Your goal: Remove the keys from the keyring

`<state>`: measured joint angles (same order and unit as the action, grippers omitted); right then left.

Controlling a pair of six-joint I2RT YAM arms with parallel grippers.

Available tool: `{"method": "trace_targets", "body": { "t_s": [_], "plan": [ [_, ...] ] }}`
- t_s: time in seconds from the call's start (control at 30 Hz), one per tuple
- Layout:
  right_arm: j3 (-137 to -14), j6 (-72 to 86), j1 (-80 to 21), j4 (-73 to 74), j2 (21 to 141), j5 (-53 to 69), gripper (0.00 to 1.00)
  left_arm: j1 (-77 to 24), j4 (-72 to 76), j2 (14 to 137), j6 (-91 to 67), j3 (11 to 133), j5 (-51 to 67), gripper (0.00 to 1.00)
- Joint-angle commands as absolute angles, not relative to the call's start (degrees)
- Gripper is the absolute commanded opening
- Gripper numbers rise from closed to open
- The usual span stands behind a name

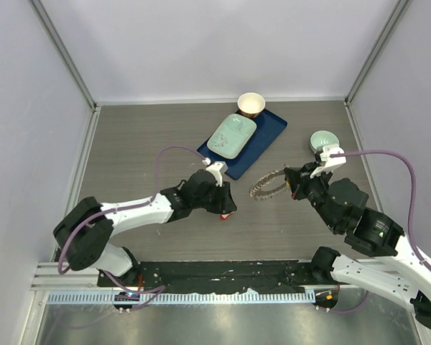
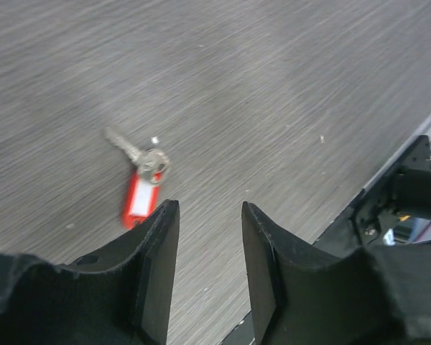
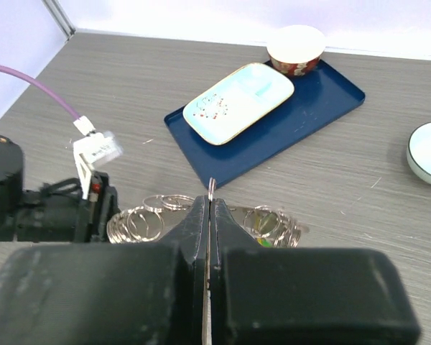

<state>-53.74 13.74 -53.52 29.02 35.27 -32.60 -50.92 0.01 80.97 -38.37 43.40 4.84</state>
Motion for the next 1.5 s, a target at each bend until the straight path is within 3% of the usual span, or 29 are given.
{"method": "trace_targets", "body": {
  "t_s": [0.0,0.2,0.6,0.97,1.27,1.47],
  "plan": [
    [-55.55,13.98,-53.53,26.81,33.4,-35.51,0.01,-52.29,13.0,87.86,-45.0,46.84,11.67,0.43],
    [-55.46,13.36,-53.53,26.72,33.05,-36.3,0.01,-53.09,13.28,93.51,-46.93,48.43,12.84,0.4],
    [-54.49,14.23,-53.53,26.37,34.37,-35.25,0.01,-52.91,-1.13,94.83,-40.87,50.27,-3.68,0.45],
    [-47.47,21.09,-53.53,26.46,34.19,-30.68,0.01,-49.31,-8.95,93.78,-40.25,46.94,-9.4,0.45],
    [-40.44,29.16,-53.53,20.57,39.55,-26.1,0.01,-38.85,-12.13,83.69,-41.4,39.3,-12.92,0.45],
    [-36.65,31.55,-50.99,20.56,41.92,-34.61,0.01,-38.32,-12.83,69.64,-36.66,38.32,-15.11,0.52]
  ]
}}
